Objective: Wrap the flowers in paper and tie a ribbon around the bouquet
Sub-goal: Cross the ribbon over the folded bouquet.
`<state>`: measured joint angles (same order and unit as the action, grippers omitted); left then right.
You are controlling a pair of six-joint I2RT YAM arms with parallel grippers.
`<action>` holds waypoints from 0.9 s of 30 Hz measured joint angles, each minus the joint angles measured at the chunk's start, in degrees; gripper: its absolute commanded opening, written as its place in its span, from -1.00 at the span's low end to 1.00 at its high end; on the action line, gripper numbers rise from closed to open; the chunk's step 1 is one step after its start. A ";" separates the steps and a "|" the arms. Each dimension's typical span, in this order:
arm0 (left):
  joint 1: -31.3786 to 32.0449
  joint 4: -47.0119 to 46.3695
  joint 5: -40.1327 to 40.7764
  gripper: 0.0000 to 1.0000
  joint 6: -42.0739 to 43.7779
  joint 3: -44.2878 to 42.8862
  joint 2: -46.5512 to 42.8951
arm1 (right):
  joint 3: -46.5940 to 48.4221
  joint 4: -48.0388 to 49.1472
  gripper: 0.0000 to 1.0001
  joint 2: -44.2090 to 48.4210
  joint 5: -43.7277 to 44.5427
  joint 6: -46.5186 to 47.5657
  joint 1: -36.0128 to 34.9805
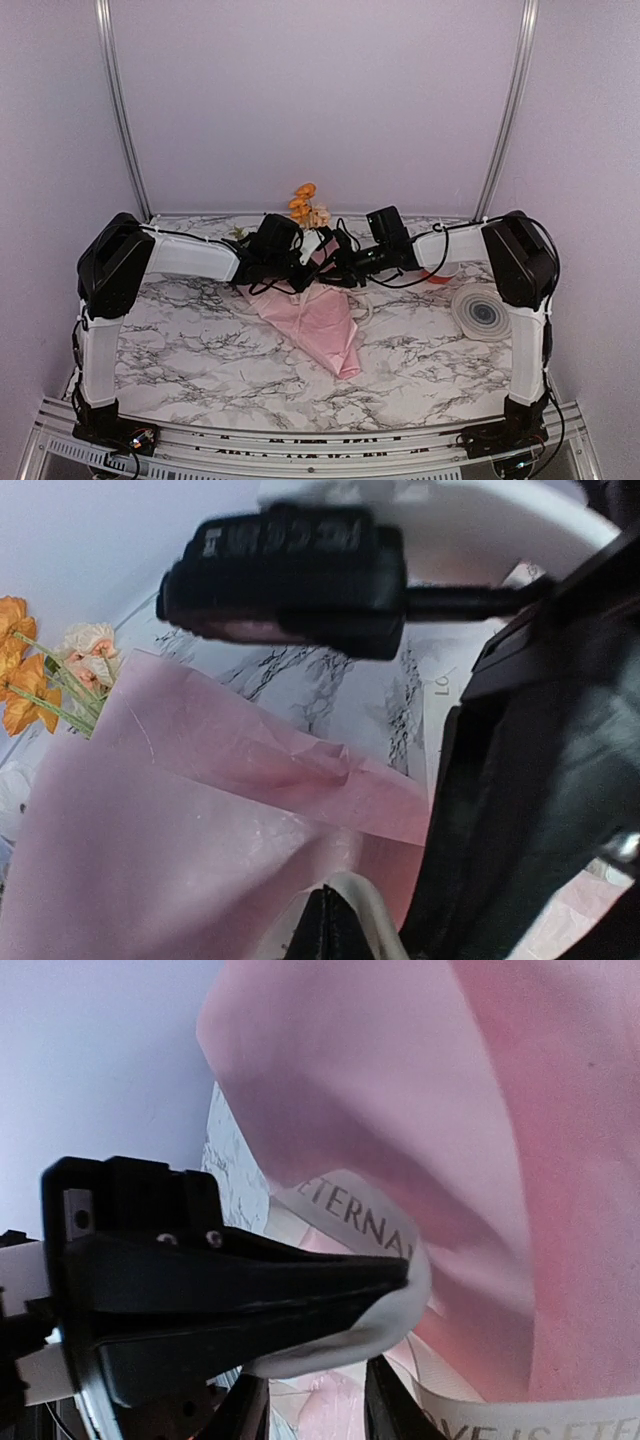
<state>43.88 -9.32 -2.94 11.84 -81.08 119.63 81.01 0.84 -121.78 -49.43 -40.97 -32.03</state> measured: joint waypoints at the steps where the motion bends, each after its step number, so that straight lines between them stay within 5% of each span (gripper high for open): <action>1: 0.00 0.04 0.20 -1.00 -0.33 -0.70 0.90 | -0.74 0.55 -0.37 0.76 0.55 -0.46 0.24; 8: -0.07 0.55 -0.02 -1.00 -2.43 -1.29 2.64 | -4.42 1.84 -0.17 2.80 3.78 -1.77 1.84; 23: -1.77 0.20 -5.73 -1.00 -6.34 -0.76 2.67 | -0.20 3.15 -0.15 -2.89 3.78 -3.58 1.66; 25: -1.79 0.20 -6.03 -1.00 -6.45 -0.72 2.67 | -0.20 2.91 -0.25 -3.13 3.78 -3.61 1.66; 27: -1.79 0.17 -6.23 -1.00 -6.49 -0.70 2.67 | -0.15 2.91 -0.56 -3.26 3.76 -3.65 1.64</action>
<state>42.09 -9.15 -9.17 5.34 -81.78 122.30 80.86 3.75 -125.03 -45.67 -44.62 -30.39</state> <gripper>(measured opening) 0.003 0.396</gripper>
